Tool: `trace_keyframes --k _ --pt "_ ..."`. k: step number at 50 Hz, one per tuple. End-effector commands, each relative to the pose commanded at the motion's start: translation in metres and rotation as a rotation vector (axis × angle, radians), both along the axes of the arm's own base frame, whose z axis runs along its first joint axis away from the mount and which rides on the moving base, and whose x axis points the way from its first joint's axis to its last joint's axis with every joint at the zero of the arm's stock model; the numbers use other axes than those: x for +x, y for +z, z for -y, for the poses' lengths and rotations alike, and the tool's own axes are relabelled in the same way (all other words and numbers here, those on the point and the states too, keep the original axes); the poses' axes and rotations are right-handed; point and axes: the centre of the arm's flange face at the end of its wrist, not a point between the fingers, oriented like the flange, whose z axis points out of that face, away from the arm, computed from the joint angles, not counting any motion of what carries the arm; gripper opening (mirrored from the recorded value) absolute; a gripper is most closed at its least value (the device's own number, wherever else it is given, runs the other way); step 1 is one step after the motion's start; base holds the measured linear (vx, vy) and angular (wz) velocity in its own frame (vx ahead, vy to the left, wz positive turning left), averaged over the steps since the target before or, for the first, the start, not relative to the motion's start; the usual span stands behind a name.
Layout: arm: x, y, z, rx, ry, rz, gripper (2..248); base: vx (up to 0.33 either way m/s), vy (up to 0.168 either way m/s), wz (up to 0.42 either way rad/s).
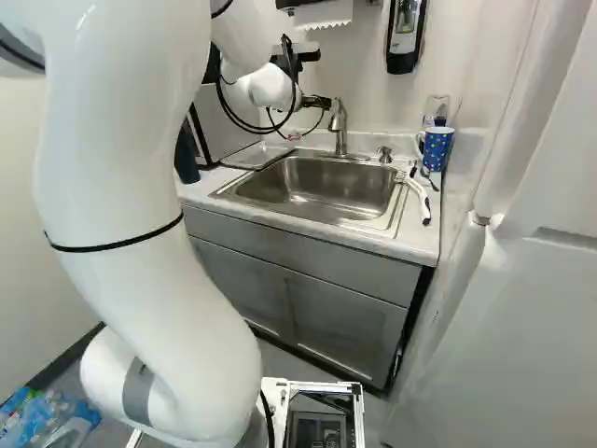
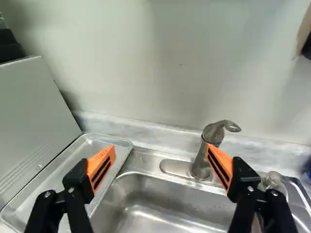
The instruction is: Rinse the cup and place it in the tray
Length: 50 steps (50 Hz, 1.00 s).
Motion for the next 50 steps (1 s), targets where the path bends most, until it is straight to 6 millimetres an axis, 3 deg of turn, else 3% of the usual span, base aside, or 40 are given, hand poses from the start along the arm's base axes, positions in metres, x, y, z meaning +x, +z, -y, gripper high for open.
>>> trace_keyframes --k 50 --pt "0.041 -0.002 0.034 -0.005 -0.044 0.031 247 0.000 0.000 0.000"
